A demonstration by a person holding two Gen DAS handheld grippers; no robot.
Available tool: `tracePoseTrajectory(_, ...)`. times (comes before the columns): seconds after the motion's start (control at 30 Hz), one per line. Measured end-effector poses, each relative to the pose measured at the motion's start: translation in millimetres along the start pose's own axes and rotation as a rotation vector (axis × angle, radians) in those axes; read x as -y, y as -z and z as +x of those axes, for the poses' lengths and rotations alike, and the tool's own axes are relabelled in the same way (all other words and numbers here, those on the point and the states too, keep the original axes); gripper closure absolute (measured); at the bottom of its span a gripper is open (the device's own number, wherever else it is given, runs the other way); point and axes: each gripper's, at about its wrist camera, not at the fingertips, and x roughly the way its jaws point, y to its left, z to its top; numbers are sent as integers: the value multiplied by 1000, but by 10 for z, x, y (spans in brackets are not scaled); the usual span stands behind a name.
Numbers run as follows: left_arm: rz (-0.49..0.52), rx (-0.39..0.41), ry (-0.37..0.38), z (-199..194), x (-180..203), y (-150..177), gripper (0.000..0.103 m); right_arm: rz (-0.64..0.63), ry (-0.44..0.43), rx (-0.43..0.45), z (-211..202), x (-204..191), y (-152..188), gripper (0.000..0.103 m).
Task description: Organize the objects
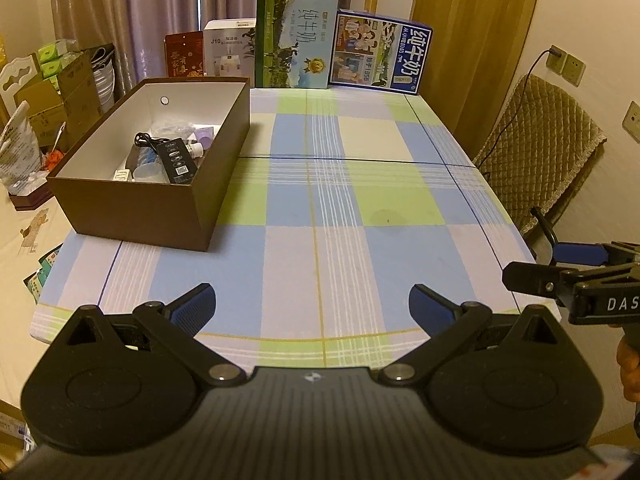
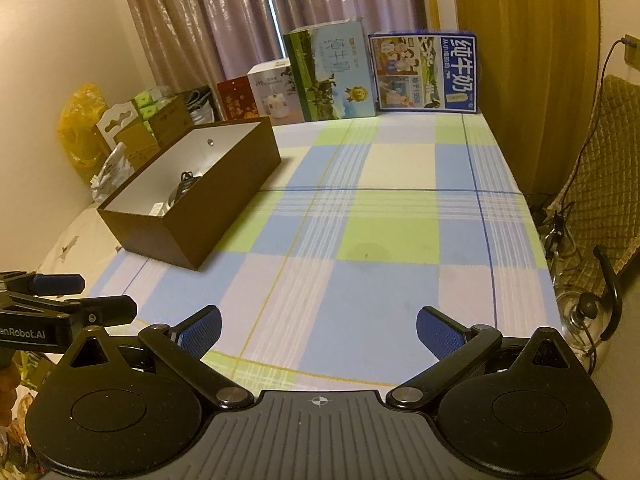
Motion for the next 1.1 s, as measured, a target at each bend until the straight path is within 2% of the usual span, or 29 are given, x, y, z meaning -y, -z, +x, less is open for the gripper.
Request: tracePoseTrajectory(1.1,1,17,-24,-79,0,34,1,0,-2,1,-54,-57,64,2)
